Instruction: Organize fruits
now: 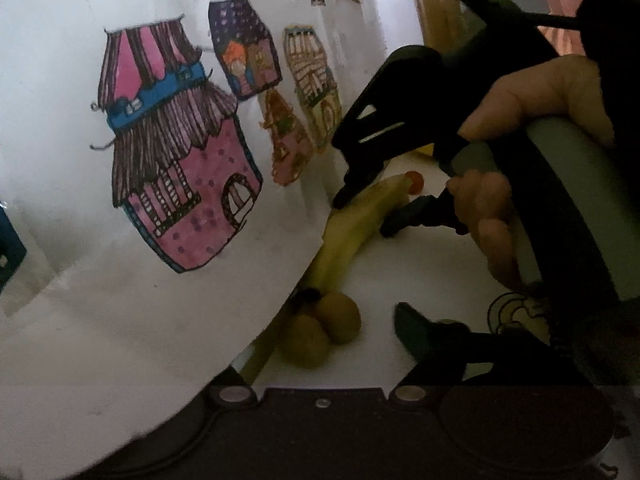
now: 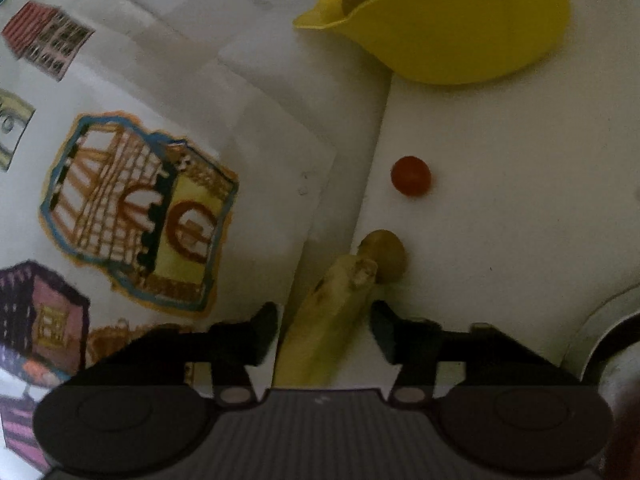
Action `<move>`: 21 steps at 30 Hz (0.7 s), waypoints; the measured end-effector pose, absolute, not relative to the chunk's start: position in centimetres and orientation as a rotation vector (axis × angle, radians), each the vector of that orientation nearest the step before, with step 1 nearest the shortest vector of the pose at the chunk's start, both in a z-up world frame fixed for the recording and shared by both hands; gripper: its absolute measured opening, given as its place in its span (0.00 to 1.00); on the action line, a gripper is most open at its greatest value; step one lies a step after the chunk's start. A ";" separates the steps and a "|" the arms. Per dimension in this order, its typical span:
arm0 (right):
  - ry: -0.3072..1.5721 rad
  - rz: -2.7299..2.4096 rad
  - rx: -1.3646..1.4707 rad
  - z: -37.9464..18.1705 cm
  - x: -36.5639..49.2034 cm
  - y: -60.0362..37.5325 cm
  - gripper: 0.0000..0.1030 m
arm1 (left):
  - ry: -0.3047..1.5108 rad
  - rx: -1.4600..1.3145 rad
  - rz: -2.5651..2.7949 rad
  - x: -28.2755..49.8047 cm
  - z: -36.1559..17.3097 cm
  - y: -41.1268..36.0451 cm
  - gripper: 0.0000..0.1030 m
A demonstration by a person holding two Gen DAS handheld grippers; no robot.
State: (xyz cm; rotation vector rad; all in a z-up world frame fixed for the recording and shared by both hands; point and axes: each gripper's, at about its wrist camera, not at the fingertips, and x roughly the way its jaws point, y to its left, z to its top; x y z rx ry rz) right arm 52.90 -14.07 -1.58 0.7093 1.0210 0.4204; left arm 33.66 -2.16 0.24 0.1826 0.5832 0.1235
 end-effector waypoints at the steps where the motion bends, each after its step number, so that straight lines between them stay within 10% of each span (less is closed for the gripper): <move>1: 1.023 0.416 0.726 -2.0 53.3 -14.3 0.40 | 0.590 0.177 0.127 33.8 0.2 -2.1 0.60; 3: 1.025 0.423 0.765 -2.6 53.5 -14.6 0.39 | 0.602 0.162 0.133 34.0 0.1 -1.7 0.47; 21: 1.054 0.491 0.730 -2.4 47.5 -18.1 0.28 | 0.616 0.051 0.076 29.2 0.8 1.5 0.44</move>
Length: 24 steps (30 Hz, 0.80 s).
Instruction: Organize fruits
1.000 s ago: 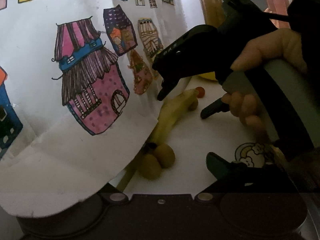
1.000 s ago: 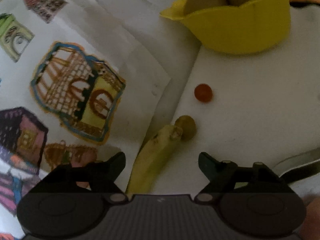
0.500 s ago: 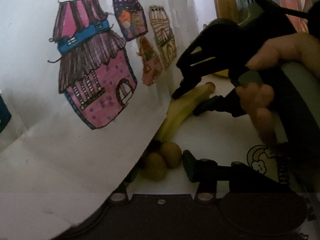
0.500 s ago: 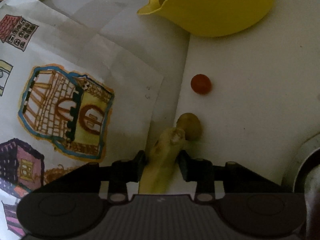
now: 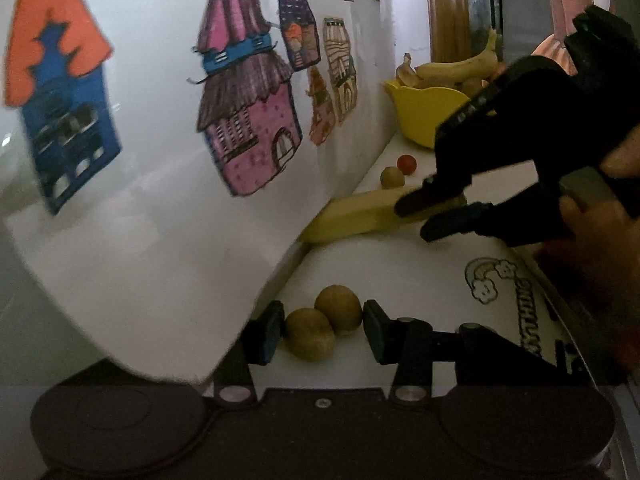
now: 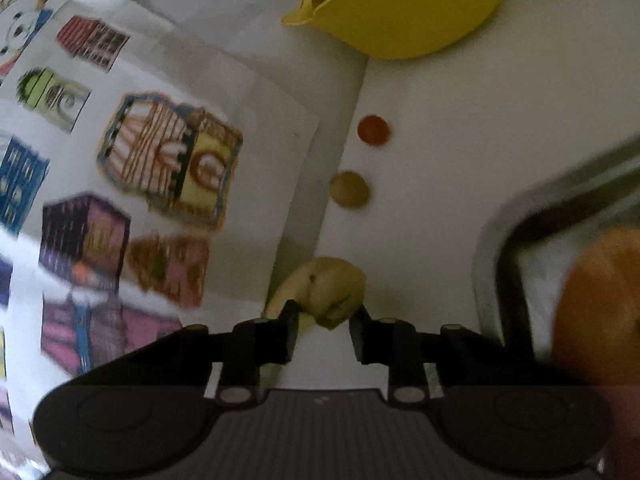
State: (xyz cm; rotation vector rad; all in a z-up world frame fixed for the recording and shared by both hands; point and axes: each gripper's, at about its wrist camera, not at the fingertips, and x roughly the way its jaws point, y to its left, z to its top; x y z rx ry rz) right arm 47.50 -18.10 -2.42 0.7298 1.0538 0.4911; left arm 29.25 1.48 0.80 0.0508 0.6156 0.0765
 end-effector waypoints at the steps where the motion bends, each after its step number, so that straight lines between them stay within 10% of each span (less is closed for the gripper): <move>1: 1.060 0.495 0.713 -2.5 47.0 -17.9 0.28 | 0.617 0.049 0.076 28.9 0.8 1.3 0.44; 5: 1.056 0.513 0.599 -1.9 45.3 -17.4 0.34 | 0.617 0.042 0.066 28.7 0.7 1.4 0.46; 13: 0.893 0.476 0.269 1.3 45.7 -15.2 0.85 | 0.610 0.063 0.054 28.4 0.4 1.1 0.63; 22: 0.905 0.580 0.105 0.4 50.2 -12.6 0.83 | 0.606 0.057 0.067 29.4 0.3 1.2 0.67; 24: 0.949 0.608 0.175 -0.2 51.0 -12.8 0.79 | 0.611 0.055 0.063 29.5 0.2 1.2 0.55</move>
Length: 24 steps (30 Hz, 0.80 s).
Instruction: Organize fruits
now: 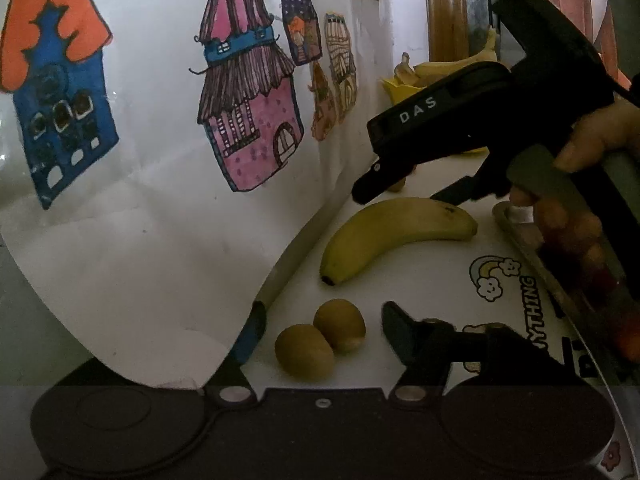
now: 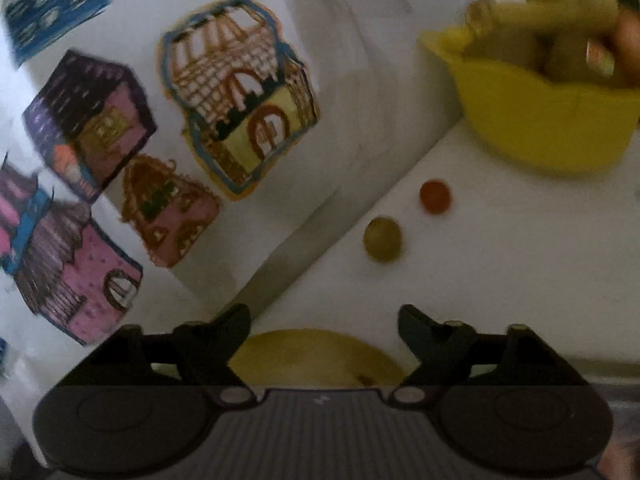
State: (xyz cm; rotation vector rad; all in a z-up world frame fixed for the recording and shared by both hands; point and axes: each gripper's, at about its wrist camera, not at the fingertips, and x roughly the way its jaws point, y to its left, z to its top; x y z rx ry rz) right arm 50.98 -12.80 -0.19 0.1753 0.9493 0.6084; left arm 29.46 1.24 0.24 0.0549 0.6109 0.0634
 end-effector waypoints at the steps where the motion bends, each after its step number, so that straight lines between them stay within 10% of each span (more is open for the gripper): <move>1: 0.971 0.631 0.207 -0.5 51.0 -13.1 0.78 | 0.617 0.054 0.061 29.5 0.2 1.3 0.51; 24: 0.843 0.599 -0.173 -0.3 41.5 -10.9 0.75 | 0.646 0.023 0.058 27.4 0.3 1.9 0.49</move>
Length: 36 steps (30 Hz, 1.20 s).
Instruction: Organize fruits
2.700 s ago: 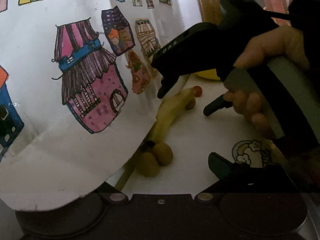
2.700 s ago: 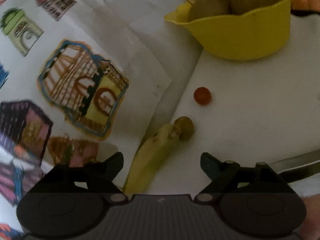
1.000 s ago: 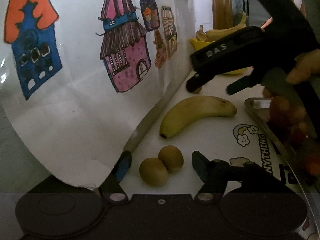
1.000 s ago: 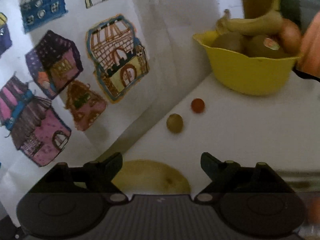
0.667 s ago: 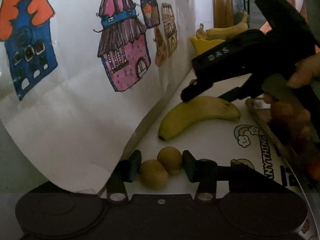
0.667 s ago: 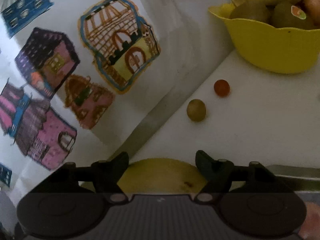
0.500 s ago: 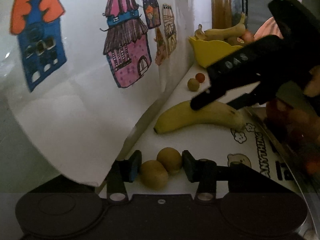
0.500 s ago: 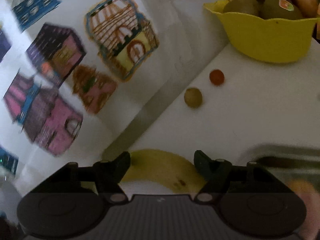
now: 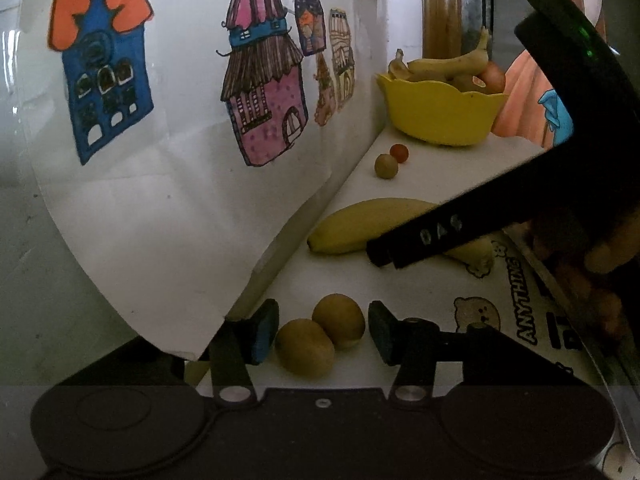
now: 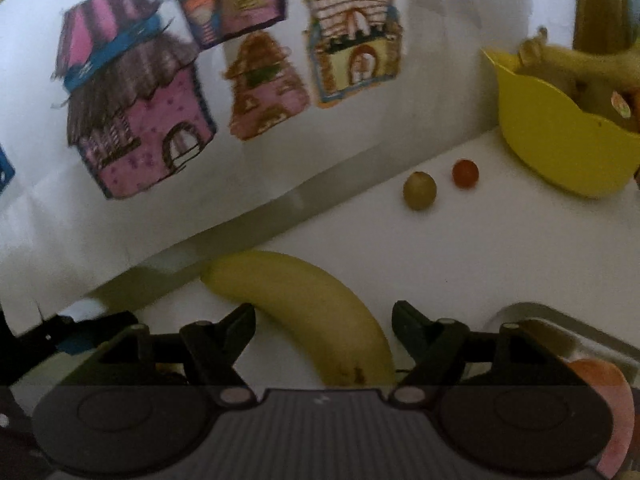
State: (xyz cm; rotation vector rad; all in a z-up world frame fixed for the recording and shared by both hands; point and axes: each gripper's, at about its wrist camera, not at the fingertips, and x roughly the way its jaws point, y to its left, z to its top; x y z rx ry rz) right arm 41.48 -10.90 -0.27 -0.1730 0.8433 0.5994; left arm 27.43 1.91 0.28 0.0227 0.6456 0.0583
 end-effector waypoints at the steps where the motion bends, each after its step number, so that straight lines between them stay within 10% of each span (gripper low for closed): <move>1: 0.832 0.597 -0.194 -0.3 41.1 -10.7 0.68 | 0.645 0.024 0.058 27.4 0.3 1.9 0.47; 10: 0.827 0.575 -0.207 0.8 38.5 -10.9 0.39 | 0.645 0.020 0.026 25.6 0.5 1.8 0.43; 36: 0.847 0.523 -0.114 2.0 26.4 -12.1 0.41 | 0.637 -0.013 -0.018 16.3 0.6 2.3 0.44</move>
